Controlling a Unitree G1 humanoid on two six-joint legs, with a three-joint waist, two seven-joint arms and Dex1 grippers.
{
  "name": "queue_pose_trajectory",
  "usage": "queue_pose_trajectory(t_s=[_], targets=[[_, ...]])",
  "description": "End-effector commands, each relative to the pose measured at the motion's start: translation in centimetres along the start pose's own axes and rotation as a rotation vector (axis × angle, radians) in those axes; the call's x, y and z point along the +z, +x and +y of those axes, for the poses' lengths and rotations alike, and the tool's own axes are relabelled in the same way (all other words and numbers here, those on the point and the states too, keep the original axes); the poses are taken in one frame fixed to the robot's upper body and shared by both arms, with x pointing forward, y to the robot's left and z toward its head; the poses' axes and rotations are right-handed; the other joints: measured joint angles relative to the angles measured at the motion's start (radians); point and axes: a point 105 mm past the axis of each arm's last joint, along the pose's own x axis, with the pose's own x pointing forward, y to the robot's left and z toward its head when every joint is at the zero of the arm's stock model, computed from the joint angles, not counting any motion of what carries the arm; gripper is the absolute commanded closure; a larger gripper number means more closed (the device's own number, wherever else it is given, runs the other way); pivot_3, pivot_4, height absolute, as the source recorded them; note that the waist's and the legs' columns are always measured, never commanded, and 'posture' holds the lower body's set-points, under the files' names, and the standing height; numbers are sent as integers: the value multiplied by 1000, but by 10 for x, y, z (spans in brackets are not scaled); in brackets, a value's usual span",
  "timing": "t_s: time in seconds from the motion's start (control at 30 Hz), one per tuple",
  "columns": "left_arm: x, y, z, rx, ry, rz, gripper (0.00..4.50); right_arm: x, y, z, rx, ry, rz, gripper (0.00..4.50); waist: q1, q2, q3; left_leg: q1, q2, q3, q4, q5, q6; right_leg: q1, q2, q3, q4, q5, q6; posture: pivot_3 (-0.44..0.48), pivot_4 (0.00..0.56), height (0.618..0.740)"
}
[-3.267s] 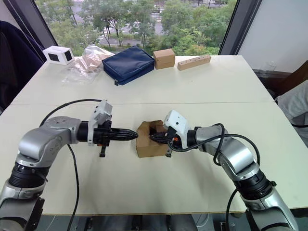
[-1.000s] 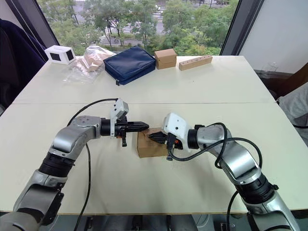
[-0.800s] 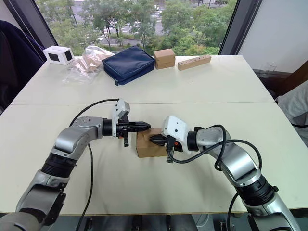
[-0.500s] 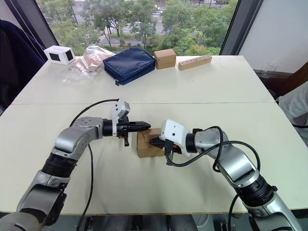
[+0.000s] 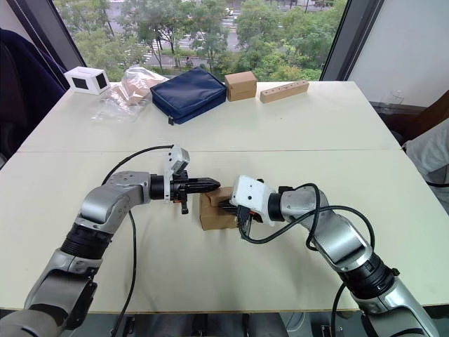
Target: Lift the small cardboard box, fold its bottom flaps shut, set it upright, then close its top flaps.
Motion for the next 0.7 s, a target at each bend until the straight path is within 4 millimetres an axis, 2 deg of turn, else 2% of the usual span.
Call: queue_pose_trajectory(t_s=[0.03,0.37,0.5,0.7], targets=[[7,-2,-7,-22,20,-24,4436,-6,-1,-9,-39,-23,40,4500,0,0,0,0,0,0,0,0,0,0,0,0,0,0,0,0,150,740],[3,-4,-9,-35,52,5,4436,5,-2,-11,-46,-12,-5,4500,0,0,0,0,0,0,0,0,0,0,0,0,0,0,0,0,150,740],[-1,-6,-9,-36,80,36,4436,12,-7,-6,-12,14,-34,4500,0,0,0,0,0,0,0,0,0,0,0,0,0,0,0,0,150,740],[-8,-6,-9,-38,138,79,4436,16,-17,-9,-19,47,-56,4500,0,0,0,0,0,0,0,0,0,0,0,0,0,0,0,0,150,740]])
